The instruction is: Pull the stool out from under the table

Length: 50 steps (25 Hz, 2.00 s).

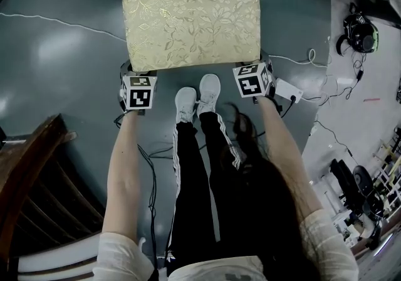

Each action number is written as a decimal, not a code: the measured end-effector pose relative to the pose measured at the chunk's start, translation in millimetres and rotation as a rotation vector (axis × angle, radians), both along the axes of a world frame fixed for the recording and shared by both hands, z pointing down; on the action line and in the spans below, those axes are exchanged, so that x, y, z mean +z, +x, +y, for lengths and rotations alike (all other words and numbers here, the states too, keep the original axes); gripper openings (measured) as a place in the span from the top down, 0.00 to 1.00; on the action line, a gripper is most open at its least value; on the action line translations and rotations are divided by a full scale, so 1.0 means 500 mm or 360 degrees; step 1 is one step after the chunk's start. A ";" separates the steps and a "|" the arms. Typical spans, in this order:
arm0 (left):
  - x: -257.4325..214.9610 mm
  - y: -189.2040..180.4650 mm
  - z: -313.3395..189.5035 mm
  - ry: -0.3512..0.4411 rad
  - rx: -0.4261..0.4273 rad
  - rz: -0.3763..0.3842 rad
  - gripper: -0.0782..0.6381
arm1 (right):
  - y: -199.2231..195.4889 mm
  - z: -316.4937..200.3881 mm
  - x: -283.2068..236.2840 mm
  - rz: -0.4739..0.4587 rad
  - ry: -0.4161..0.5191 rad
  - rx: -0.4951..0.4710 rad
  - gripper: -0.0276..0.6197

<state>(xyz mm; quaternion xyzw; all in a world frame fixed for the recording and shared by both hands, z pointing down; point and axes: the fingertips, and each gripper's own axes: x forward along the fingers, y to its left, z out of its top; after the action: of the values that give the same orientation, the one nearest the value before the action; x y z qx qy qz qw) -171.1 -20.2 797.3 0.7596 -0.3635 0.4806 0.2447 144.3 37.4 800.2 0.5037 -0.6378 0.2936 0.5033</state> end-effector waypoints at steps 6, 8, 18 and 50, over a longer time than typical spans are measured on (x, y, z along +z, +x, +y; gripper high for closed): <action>0.002 0.000 -0.002 -0.0026 -0.0001 0.0005 0.51 | 0.000 0.007 -0.002 -0.0007 -0.0035 -0.0040 0.56; 0.000 -0.002 -0.002 -0.0028 -0.0051 0.0004 0.51 | -0.004 0.010 -0.006 -0.0048 -0.0046 -0.0011 0.53; -0.086 -0.049 0.070 -0.0147 -0.0251 -0.0039 0.51 | -0.029 0.057 -0.114 -0.0120 -0.0110 0.0067 0.53; -1.341 0.216 -0.144 0.1278 -0.0155 0.0946 0.61 | -0.110 -0.148 -1.278 -0.0295 0.1347 -0.0054 0.62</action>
<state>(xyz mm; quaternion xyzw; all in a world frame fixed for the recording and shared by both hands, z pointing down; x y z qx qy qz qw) -63.0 -92.2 126.9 0.8801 -0.4694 0.0537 0.0480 89.2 -36.4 161.1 0.6266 -0.7527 0.0417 0.1978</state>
